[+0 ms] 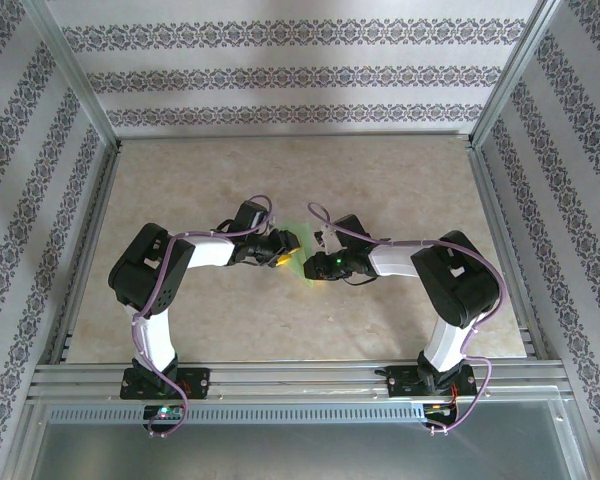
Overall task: Fold a paper plane with a square sheet of paper (pick it up from the middle)
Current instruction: Fourth fold the wing at the center of the table.
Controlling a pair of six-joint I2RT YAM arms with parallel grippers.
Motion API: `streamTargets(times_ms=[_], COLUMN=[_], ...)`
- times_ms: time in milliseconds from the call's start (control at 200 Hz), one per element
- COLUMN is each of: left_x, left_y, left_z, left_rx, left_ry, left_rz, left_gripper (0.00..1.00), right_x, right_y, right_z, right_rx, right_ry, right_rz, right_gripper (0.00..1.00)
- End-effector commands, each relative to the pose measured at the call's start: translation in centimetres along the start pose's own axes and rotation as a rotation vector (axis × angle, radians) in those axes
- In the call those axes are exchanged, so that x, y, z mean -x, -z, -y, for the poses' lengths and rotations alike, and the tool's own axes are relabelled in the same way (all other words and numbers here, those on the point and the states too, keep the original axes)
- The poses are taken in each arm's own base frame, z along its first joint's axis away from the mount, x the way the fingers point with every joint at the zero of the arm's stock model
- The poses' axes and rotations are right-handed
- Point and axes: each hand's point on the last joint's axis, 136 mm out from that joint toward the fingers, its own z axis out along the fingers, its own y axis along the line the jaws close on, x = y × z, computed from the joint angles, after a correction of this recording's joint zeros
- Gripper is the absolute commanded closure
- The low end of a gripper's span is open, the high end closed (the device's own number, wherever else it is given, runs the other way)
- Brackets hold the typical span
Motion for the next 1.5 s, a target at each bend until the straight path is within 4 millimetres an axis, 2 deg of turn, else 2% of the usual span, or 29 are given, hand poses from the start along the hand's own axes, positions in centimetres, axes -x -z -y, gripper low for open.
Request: streamTargets(times_ms=[0, 265, 540, 1014, 1134, 1354, 1499], left_x=[-1.7, -2.2, -2.3, -2.5, -2.0, -0.6, 0.2], left_y=[-0.7, -0.7, -1.0, -0.8, -0.6, 0.9, 2.1], left_z=[-3.8, -5.8, -6.0, -5.9, -4.3, 1.2, 3.5], left_rx=[0.157, 0.272, 0.303, 0.318, 0.278, 0.141, 0.076], left_ry=[0.021, 0.042, 0.04, 0.028, 0.003, -0.094, -0.159], left_rz=[-0.056, -0.076, -0.093, -0.105, -0.092, -0.042, 0.008], left_gripper=[0.53, 0.53, 0.53, 0.5, 0.5, 0.5, 0.5], right_x=[0.2, 0.5, 1.2, -0.1, -0.4, -0.5, -0.5], right_y=[-0.1, 0.1, 0.6, -0.1, -0.2, -0.1, 0.0], right_z=[1.7, 2.0, 1.8, 3.2, 3.4, 3.4, 3.2], right_rx=[-0.071, -0.095, -0.105, -0.106, -0.09, -0.055, -0.031], right_ry=[-0.053, -0.094, -0.152, -0.275, -0.289, -0.286, -0.242], right_rz=[0.01, 0.024, 0.053, 0.029, 0.02, 0.001, -0.022], right_gripper=[0.75, 0.75, 0.75, 0.86, 0.86, 0.86, 0.86])
